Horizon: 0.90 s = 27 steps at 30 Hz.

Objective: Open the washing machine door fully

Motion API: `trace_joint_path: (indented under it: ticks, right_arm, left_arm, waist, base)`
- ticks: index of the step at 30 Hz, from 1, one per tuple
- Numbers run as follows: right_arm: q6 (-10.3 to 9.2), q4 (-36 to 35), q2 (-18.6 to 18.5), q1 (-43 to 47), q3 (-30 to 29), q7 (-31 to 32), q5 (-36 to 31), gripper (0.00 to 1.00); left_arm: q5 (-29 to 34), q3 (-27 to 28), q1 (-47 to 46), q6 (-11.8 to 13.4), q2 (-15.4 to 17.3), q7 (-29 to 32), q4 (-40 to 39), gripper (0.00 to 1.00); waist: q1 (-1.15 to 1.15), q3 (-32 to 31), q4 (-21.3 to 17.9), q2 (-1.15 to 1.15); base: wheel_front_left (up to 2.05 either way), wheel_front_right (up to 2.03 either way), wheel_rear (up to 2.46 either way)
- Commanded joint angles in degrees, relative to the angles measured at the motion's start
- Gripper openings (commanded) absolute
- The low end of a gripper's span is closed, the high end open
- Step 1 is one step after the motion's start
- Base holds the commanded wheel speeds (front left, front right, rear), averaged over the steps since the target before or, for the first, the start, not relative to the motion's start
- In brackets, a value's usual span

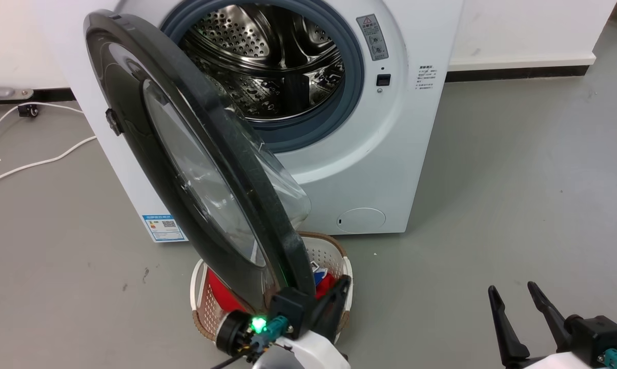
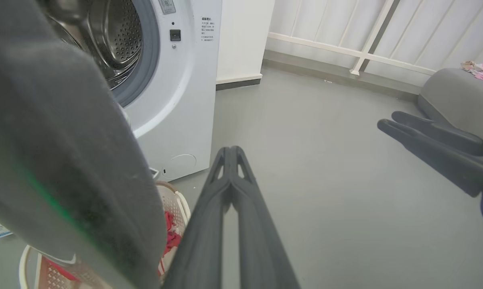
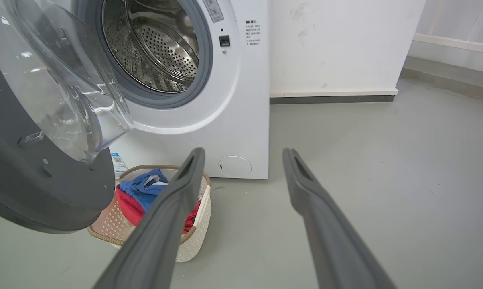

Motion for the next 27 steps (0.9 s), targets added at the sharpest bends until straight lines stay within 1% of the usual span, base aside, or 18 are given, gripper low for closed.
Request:
trace_joint_path:
  ticks: [1,8,17,18,27]
  right_arm:
    - [0.01,0.23,0.05,-0.71,0.09,-0.26,0.35,1.0]
    - [0.01,0.67,0.13,-0.76,0.19,-0.33,0.82,1.0]
    - [0.01,0.82,0.25,-0.08,-0.06,-0.22,0.92,1.0]
    - [0.01,0.72,0.4,0.38,-0.2,-0.05,0.83,1.0]
    - [0.01,0.05,0.71,1.19,-0.73,0.54,0.68,1.0]
  left_arm:
    - [-0.09,0.81,-0.92,0.62,0.18,-0.69,0.81,0.0]
    - [-1.14,3.7,-2.07,2.45,0.28,-3.09,3.72,0.0]
    - [-1.05,4.45,-0.84,3.96,0.86,-4.58,3.85,0.0]
    - [-1.24,4.68,0.07,4.55,1.22,-4.7,2.85,0.0]
    - [-1.77,5.02,2.78,6.21,2.2,-4.32,-0.41,0.0]
  waist:
    - [0.0,0.06,-0.05,0.0]
    - [0.0,0.23,0.06,0.0]
    - [0.0,-0.04,0.94,0.0]
    - [0.0,-0.21,1.77,0.0]
    - [0.0,-0.25,5.96,0.0]
  base:
    - [0.0,0.0,0.0]
    - [0.0,0.0,0.0]
    - [0.0,0.0,0.0]
    - [0.0,0.0,0.0]
    - [0.0,0.0,0.0]
